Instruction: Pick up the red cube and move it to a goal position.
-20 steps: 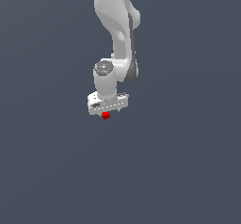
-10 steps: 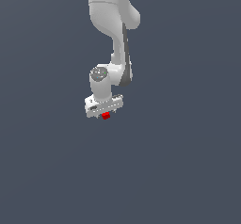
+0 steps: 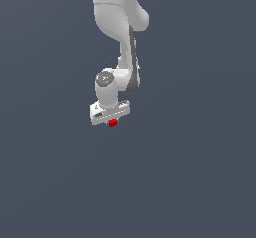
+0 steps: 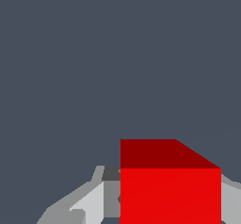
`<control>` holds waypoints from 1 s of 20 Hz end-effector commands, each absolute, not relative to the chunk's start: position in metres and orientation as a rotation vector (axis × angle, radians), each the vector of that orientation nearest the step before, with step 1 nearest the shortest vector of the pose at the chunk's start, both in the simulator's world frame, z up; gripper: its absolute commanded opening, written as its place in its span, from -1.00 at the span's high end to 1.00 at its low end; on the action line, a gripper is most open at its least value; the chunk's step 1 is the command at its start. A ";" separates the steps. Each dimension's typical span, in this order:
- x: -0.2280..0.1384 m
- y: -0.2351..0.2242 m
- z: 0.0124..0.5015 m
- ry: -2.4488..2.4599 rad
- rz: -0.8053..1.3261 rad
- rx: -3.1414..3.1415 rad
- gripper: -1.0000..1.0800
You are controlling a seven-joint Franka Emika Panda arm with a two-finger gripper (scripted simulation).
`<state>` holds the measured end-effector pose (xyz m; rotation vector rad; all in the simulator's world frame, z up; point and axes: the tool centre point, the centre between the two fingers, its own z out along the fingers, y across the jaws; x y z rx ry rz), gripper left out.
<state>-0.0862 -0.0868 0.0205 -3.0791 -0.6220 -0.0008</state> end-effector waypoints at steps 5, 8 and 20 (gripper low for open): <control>-0.086 -0.087 0.021 -0.622 -0.001 -3.079 1.00; -0.085 -0.087 0.025 -0.622 -0.001 -3.079 1.00; -0.063 -0.083 0.090 -0.623 -0.001 -3.079 1.00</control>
